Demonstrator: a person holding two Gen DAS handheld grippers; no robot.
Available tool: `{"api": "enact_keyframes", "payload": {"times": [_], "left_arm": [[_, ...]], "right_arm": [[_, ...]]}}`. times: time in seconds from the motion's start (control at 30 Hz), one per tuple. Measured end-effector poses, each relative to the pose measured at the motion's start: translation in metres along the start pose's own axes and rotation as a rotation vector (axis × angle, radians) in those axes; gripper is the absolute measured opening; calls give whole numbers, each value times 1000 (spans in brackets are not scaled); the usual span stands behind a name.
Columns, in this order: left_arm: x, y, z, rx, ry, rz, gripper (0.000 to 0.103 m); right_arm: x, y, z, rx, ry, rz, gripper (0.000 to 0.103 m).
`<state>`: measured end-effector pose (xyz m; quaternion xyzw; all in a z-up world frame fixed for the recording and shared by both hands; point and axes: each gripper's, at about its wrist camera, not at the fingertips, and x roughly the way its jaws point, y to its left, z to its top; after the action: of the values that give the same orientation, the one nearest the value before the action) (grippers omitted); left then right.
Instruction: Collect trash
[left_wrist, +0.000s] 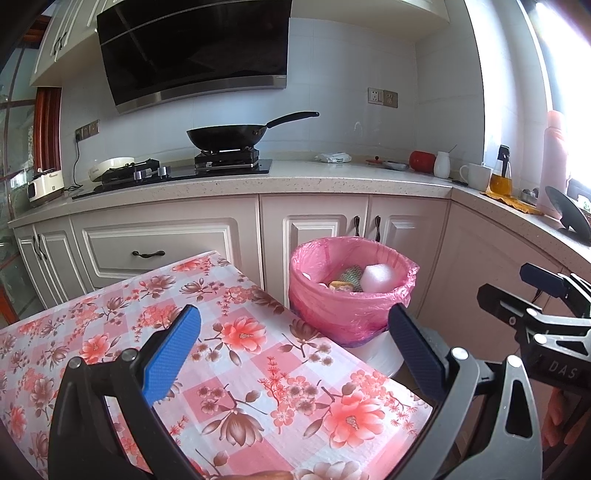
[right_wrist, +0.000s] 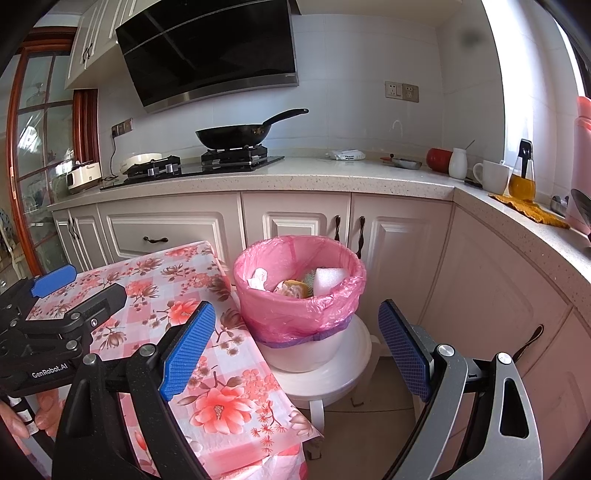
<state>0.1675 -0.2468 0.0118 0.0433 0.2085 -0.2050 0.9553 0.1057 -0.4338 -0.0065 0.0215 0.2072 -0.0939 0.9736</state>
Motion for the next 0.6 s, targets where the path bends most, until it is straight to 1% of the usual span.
{"api": "enact_keyframes", "payload": {"times": [0.33, 0.6], "left_arm": [[1, 1, -1, -1, 4, 5, 98], [-2, -1, -1, -1, -11, -4, 98]], "right_arm": [[-4, -1, 2, -3, -9, -5, 85], [-11, 0, 1, -16, -67, -16, 85]]}}
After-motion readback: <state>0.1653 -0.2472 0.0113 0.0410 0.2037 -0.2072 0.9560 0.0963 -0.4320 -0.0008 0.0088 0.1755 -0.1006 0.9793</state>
